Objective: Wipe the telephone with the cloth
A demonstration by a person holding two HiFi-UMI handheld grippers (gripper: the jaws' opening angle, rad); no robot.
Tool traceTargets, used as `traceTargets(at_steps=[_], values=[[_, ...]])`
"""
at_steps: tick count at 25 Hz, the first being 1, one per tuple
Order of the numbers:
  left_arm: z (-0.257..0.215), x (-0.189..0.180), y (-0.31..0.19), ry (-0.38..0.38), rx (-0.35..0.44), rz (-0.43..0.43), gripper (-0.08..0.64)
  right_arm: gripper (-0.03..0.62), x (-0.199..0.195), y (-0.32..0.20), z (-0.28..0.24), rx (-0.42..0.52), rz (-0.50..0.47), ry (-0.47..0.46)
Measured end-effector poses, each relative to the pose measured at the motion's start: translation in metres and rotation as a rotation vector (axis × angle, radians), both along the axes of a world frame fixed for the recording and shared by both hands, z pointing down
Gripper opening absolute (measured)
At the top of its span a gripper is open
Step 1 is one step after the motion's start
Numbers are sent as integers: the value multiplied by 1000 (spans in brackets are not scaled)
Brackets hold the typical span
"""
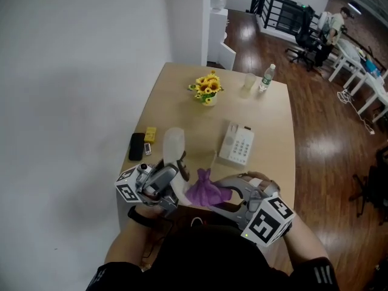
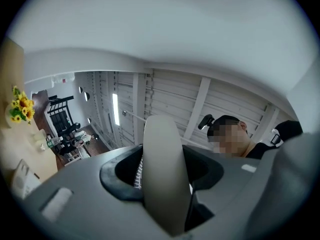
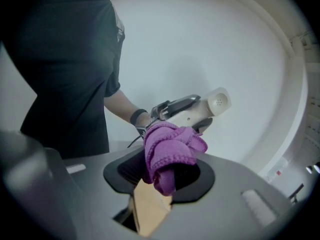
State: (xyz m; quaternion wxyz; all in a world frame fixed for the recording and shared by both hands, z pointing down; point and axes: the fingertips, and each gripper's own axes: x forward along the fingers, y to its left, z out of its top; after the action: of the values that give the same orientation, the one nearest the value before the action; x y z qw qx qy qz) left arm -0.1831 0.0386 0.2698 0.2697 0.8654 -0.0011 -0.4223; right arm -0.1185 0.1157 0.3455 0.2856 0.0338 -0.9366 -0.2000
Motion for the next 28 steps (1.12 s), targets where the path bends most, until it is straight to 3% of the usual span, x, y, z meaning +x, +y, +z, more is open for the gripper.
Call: traceTargets(at_steps=[4,7,15,19,21,28], values=[[-8,-4,-4,26,2,-19,216,147,2,-16,-12,-19,106,-124],[-12,-2,-4,34,5,-24,216,147,-5,-14,-13,-50,126,-177],[-3,-6,-10,44,-16,-33,216,147,3,11,18,-130,42,-105],[-6,-3,-9,44,-17,-21,216,147,10,-13,-3,-106,132,-185],[-9,-1,-8,46,-17,-16,216,147,6,-21,-5,-97,157,-181],[-1,2,-27,48,-37,-30,217,147,8,-3,21,-180,84,-135]])
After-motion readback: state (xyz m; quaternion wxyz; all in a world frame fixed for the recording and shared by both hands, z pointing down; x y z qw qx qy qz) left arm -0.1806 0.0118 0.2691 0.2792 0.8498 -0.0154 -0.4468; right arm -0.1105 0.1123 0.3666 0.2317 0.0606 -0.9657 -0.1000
